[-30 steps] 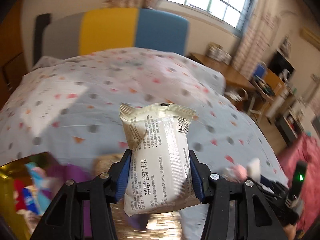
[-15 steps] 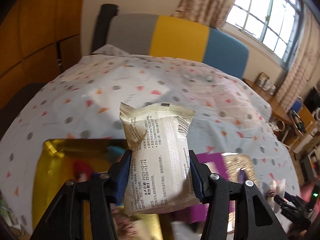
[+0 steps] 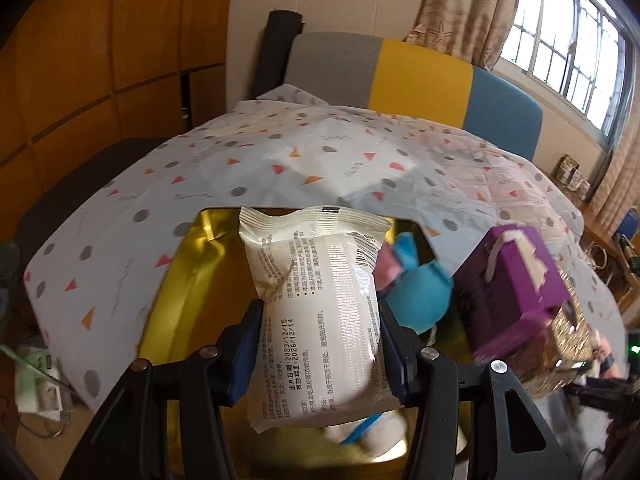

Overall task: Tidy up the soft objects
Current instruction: 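Carry the white packet into the gold tray and open the left gripper while the right holds the foam block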

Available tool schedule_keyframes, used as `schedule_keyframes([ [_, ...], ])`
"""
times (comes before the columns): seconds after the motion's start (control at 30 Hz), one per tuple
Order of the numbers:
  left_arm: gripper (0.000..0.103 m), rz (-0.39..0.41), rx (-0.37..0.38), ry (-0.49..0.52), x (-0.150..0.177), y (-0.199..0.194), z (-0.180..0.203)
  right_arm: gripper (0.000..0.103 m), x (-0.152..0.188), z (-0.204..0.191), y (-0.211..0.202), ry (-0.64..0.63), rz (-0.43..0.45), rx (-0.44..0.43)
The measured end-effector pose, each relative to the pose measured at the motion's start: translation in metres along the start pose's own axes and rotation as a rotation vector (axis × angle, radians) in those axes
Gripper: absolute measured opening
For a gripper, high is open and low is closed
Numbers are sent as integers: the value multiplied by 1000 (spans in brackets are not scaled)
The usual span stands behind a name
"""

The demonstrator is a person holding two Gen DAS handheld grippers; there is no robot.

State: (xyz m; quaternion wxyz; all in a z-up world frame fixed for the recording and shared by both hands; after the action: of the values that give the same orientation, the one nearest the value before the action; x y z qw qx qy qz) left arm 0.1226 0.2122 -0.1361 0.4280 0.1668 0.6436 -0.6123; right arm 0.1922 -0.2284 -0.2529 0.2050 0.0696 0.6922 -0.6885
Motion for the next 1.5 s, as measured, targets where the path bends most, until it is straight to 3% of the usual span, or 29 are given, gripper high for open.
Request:
schedule_keyframes([
  [0.5,55,9,-23,20,26,-16,-34,63,1,6,8,28,6,-17],
  [1.13,55,-36,-84,-20,50,-17,-74,62,7,-14,-1,-79,46,41],
  [1.5,55,-81,-77,-1,59,-2,-64,62,7,-17,-5,-97,51,49],
])
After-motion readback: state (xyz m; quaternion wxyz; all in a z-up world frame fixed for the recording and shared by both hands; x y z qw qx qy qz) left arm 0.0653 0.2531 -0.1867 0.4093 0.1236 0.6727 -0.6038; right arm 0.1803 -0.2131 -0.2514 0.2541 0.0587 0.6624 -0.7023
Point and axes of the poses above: each gripper's, at about its wrist camera, not at the fingertips, and y roughly the way its jaws point, z to its right, x to its underside, the point moved 10 cm from there along y, roughly the way its jaws point, and after that the axes turned 3 degrees about z, right-handed, at the moved point
